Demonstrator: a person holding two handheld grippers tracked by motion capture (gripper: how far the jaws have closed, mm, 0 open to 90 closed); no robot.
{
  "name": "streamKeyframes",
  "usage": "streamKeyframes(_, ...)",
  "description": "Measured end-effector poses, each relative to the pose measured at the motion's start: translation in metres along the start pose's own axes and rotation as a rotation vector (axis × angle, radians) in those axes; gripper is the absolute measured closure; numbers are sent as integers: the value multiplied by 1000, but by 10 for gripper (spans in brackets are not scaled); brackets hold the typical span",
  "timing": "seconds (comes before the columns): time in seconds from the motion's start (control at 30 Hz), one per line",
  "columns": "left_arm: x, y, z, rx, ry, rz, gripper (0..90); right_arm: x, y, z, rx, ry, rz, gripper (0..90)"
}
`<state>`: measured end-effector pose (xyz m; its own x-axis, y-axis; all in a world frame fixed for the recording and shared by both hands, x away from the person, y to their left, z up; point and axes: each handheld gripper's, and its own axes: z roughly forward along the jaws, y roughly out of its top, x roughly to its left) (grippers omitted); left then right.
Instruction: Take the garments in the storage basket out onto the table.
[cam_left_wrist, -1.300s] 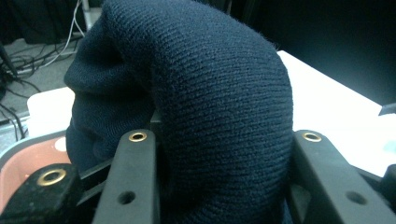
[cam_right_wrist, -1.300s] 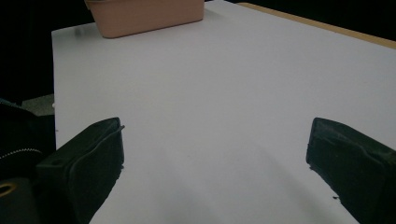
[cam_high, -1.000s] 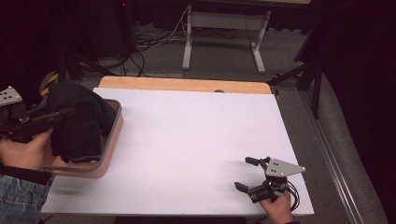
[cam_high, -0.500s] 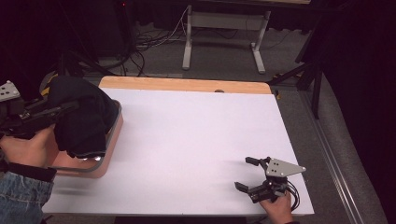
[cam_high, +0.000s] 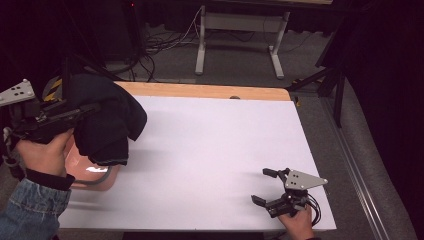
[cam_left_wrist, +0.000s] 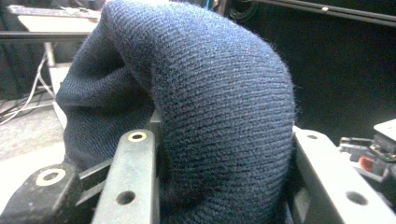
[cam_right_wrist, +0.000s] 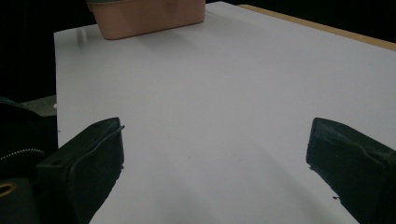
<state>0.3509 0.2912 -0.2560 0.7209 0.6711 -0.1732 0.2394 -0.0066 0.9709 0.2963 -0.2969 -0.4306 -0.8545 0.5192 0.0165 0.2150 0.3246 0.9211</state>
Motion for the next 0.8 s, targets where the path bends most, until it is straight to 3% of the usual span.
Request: streamKeyframes(0.8, -32, 3, 57, -4, -138, 13, 599, 0, 0, -2, -6, 3, -2, 46)
